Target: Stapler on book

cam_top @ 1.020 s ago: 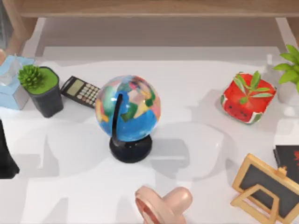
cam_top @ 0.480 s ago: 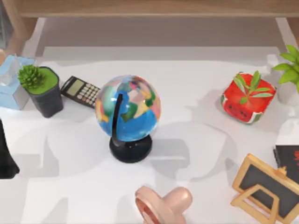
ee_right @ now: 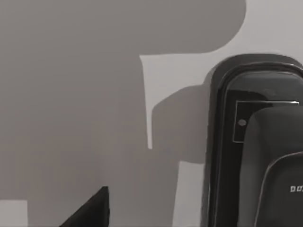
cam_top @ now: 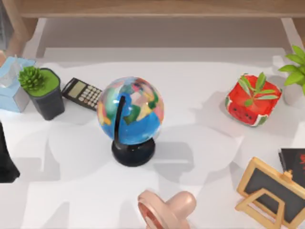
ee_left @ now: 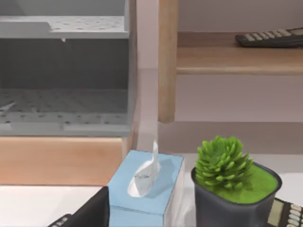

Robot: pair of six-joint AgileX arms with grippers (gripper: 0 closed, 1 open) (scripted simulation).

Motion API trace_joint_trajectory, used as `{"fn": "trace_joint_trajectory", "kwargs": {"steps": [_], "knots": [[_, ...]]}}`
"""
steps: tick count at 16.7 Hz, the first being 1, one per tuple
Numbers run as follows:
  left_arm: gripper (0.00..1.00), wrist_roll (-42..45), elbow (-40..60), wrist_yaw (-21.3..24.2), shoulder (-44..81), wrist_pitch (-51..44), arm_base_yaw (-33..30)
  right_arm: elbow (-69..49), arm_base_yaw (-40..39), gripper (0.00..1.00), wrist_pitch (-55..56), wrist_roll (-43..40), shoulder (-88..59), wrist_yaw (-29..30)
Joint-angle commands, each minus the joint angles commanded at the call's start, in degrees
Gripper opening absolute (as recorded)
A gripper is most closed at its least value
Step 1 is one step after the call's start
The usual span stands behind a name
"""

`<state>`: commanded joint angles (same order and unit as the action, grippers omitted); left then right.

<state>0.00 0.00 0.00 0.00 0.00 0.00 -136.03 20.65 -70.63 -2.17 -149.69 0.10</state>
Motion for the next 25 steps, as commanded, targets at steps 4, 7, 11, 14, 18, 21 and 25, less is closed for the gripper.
{"fn": "trace_joint_trajectory", "kwargs": {"steps": [4,7,11,14,18,21,25], "knots": [[1.00,0.0,0.0,0.0,0.0,0.0,0.0,0.0,0.0,0.85,0.0,0.0,0.0,0.0],[1.00,0.0,0.0,0.0,0.0,0.0,0.0,0.0,0.0,0.62,0.0,0.0,0.0,0.0],[1.00,0.0,0.0,0.0,0.0,0.0,0.0,0.0,0.0,0.32,0.0,0.0,0.0,0.0],[1.00,0.0,0.0,0.0,0.0,0.0,0.0,0.0,0.0,0.10,0.0,0.0,0.0,0.0],[1.00,0.0,0.0,0.0,0.0,0.0,0.0,0.0,0.0,0.00,0.0,0.0,0.0,0.0],[1.00,0.0,0.0,0.0,0.0,0.0,0.0,0.0,0.0,0.00,0.0,0.0,0.0,0.0],[1.00,0.0,0.0,0.0,0.0,0.0,0.0,0.0,0.1,0.00,0.0,0.1,0.0,0.0]]}}
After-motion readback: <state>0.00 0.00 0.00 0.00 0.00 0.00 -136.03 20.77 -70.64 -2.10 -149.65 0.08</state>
